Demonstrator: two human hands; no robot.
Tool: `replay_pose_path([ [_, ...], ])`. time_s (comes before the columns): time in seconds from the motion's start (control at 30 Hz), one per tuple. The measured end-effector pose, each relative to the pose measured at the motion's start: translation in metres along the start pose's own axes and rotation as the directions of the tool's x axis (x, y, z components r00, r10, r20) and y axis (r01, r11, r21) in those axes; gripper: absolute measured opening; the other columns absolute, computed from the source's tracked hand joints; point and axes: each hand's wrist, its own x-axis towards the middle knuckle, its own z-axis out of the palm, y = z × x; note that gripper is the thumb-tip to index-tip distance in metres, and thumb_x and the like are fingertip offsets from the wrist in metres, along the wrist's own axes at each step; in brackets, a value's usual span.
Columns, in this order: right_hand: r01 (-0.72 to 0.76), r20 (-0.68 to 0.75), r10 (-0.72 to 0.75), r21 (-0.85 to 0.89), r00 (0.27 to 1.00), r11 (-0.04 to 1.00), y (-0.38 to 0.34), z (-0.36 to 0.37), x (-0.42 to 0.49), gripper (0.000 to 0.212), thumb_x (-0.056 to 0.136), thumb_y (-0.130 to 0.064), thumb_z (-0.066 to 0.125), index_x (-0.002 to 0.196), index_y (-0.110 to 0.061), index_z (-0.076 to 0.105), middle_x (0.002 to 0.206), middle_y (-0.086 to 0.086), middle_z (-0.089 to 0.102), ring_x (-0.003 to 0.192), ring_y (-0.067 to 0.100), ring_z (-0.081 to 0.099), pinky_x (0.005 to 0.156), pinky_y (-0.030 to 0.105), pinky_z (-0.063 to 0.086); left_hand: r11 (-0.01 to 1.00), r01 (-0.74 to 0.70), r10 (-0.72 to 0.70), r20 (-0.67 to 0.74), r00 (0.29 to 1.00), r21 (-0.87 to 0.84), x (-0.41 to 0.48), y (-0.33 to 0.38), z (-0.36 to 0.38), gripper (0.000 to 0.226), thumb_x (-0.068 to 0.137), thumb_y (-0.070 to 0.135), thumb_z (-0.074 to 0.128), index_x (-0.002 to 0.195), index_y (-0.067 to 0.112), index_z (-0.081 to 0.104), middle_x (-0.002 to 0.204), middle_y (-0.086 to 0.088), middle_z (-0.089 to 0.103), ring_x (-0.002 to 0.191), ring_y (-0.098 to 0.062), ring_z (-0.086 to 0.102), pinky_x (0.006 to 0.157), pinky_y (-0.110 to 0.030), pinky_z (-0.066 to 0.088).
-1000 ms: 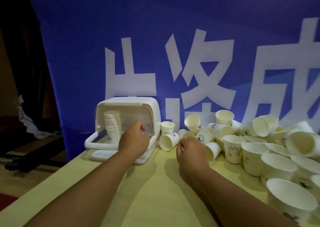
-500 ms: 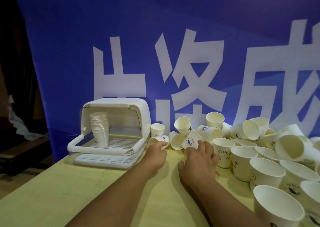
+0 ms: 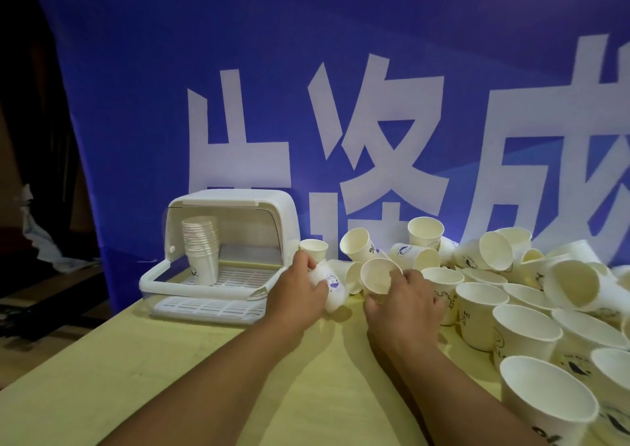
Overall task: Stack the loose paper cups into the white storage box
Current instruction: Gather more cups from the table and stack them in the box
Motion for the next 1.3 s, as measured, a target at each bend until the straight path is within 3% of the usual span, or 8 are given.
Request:
replay_pose_path([
  [0.27,-0.024,-0.026,0.035,0.328,0.999,0.944,-0.002,0.003,-0.003,0.048,0.077,-0.059,0.066,0.114,-0.030,0.056,0.111,-0.007,0.054,0.111,0.019,0.052,0.097,0.042,0.043,0.975,-0.150,0.159,-0.045,0.986,0.166,-0.017,-0.003,-0.021,0.038,0.083,0.064,0.063,0.079,0.029,0.049,0.086,0.013,0.053,0.084,-0.012,0.053,0.069,-0.033,0.043],
  [0.4,-0.004,0.001,0.004,0.443,1.000,0.897,-0.003,0.008,-0.005,0.064,0.073,-0.058,0.073,0.126,-0.032,0.047,0.121,-0.010,0.055,0.115,0.016,0.052,0.096,0.045,0.049,0.991,-0.118,0.117,0.016,0.993,0.061,-0.019,-0.004,-0.021,0.043,0.072,0.057,0.076,0.098,0.035,0.050,0.107,0.015,0.047,0.097,-0.013,0.055,0.080,-0.036,0.051],
  [0.5,-0.021,0.052,-0.007,0.523,0.999,0.852,-0.003,0.011,-0.005,0.076,0.071,-0.053,0.078,0.135,-0.035,0.040,0.132,-0.010,0.054,0.118,0.015,0.053,0.096,0.046,0.052,0.995,-0.072,0.076,0.055,0.996,-0.073,-0.020,-0.008,-0.017,0.066,0.069,0.046,0.085,0.122,0.037,0.045,0.124,0.013,0.043,0.108,-0.015,0.054,0.086,-0.035,0.050],
  [0.63,-0.065,0.104,0.003,0.600,0.995,0.797,-0.003,0.016,-0.003,0.079,0.074,-0.045,0.082,0.140,-0.033,0.040,0.135,-0.008,0.057,0.117,0.016,0.057,0.095,0.044,0.055,0.952,0.075,-0.022,0.177,0.984,-0.297,-0.020,-0.017,-0.013,0.079,0.074,0.038,0.087,0.136,0.042,0.038,0.132,0.012,0.055,0.111,-0.012,0.057,0.072,-0.022,0.044],
  [0.77,-0.095,0.118,0.021,0.663,0.993,0.743,-0.004,0.017,0.003,0.081,0.074,-0.038,0.084,0.143,-0.029,0.041,0.135,-0.004,0.057,0.116,0.016,0.057,0.096,0.041,0.054,0.957,0.018,0.003,0.071,0.997,-0.290,-0.016,-0.015,-0.025,0.079,0.073,0.041,0.087,0.136,0.043,0.040,0.129,0.010,0.057,0.106,-0.013,0.060,0.063,-0.013,0.048],
  [1.0,-0.118,0.128,0.032,0.750,0.991,0.650,-0.031,0.014,0.014,0.079,0.076,-0.037,0.083,0.144,-0.026,0.045,0.135,-0.001,0.058,0.112,0.019,0.058,0.095,0.048,0.055,0.907,-0.068,-0.019,-0.202,0.979,-0.416,0.004,-0.028,-0.086,0.062,0.072,0.033,0.090,0.123,0.035,0.054,0.110,0.015,0.065,0.096,-0.007,0.064,0.076,-0.026,0.053],
  [1.1,-0.119,0.151,-0.004,0.797,0.988,0.591,-0.050,0.012,0.019,0.073,0.079,-0.038,0.081,0.143,-0.029,0.047,0.132,-0.002,0.058,0.109,0.018,0.059,0.091,0.044,0.057,0.904,-0.024,-0.071,-0.206,0.976,-0.427,0.015,-0.050,-0.104,0.062,0.075,0.029,0.089,0.126,0.034,0.054,0.110,0.016,0.063,0.096,-0.004,0.062,0.076,-0.026,0.052],
  [1.3,-0.109,0.148,-0.062,0.902,0.987,0.418,-0.106,0.007,0.031,0.069,0.078,-0.040,0.082,0.138,-0.031,0.051,0.123,-0.006,0.059,0.097,0.008,0.059,0.065,0.019,0.050,0.944,0.145,-0.176,-0.080,0.981,-0.298,0.028,-0.082,-0.105,0.075,0.077,0.029,0.088,0.141,0.031,0.050,0.125,0.007,0.061,0.112,-0.020,0.061,0.095,-0.044,0.055],
])
